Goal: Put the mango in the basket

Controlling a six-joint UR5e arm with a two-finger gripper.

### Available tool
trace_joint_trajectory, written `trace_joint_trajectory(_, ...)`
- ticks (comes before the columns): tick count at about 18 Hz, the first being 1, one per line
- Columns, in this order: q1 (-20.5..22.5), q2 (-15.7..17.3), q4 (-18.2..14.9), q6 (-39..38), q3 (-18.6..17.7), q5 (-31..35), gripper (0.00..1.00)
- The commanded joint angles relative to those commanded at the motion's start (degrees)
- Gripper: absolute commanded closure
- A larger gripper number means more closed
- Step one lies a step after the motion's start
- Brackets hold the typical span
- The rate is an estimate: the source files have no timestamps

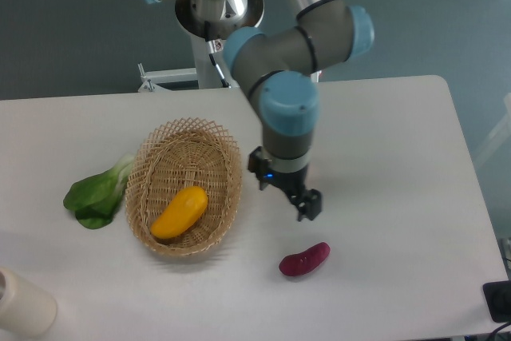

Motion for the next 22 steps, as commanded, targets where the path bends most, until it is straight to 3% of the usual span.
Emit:
trace_joint_trajectory(3,2.63,-1.15,-0.17,0.17,2.11,1.14,0.0)
trace_joint_trajectory(8,5.71,-1.85,-0.26,4.83,2.38,1.14,0.0)
trace_joint_trajectory(18,8.0,-2.47,0.09,5.62,3.17,1.23,0.0)
trace_joint_trajectory(22,9.84,-2.56,-0.35,12.56,3.17,2.02,0.0)
